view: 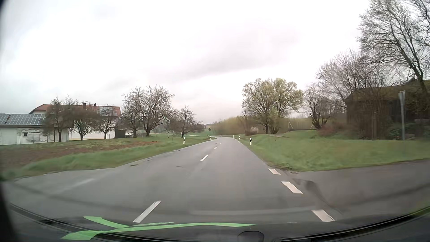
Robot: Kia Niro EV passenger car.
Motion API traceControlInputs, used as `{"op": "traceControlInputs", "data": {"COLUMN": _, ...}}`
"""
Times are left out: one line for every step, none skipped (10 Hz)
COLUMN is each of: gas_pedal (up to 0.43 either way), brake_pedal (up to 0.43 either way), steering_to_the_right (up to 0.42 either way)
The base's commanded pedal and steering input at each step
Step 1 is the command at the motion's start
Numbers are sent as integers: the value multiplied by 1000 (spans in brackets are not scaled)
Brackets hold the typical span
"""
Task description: Follow the waypoints while adhering to traffic rules and regulations
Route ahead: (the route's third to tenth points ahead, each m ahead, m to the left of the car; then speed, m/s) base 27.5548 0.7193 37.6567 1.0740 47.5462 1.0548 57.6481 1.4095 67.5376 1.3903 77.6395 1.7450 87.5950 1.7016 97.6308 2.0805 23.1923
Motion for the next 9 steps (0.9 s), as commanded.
{"op": "traceControlInputs", "data": {"gas_pedal": 0, "brake_pedal": 0, "steering_to_the_right": -1}}
{"op": "traceControlInputs", "data": {"gas_pedal": 8, "brake_pedal": 0, "steering_to_the_right": -1}}
{"op": "traceControlInputs", "data": {"gas_pedal": 28, "brake_pedal": 0, "steering_to_the_right": -1}}
{"op": "traceControlInputs", "data": {"gas_pedal": 67, "brake_pedal": 0, "steering_to_the_right": -1}}
{"op": "traceControlInputs", "data": {"gas_pedal": 87, "brake_pedal": 0, "steering_to_the_right": 0}}
{"op": "traceControlInputs", "data": {"gas_pedal": 87, "brake_pedal": 0, "steering_to_the_right": 0}}
{"op": "traceControlInputs", "data": {"gas_pedal": 87, "brake_pedal": 0, "steering_to_the_right": 1}}
{"op": "traceControlInputs", "data": {"gas_pedal": 87, "brake_pedal": 0, "steering_to_the_right": 1}}
{"op": "traceControlInputs", "data": {"gas_pedal": 87, "brake_pedal": 0, "steering_to_the_right": 1}}
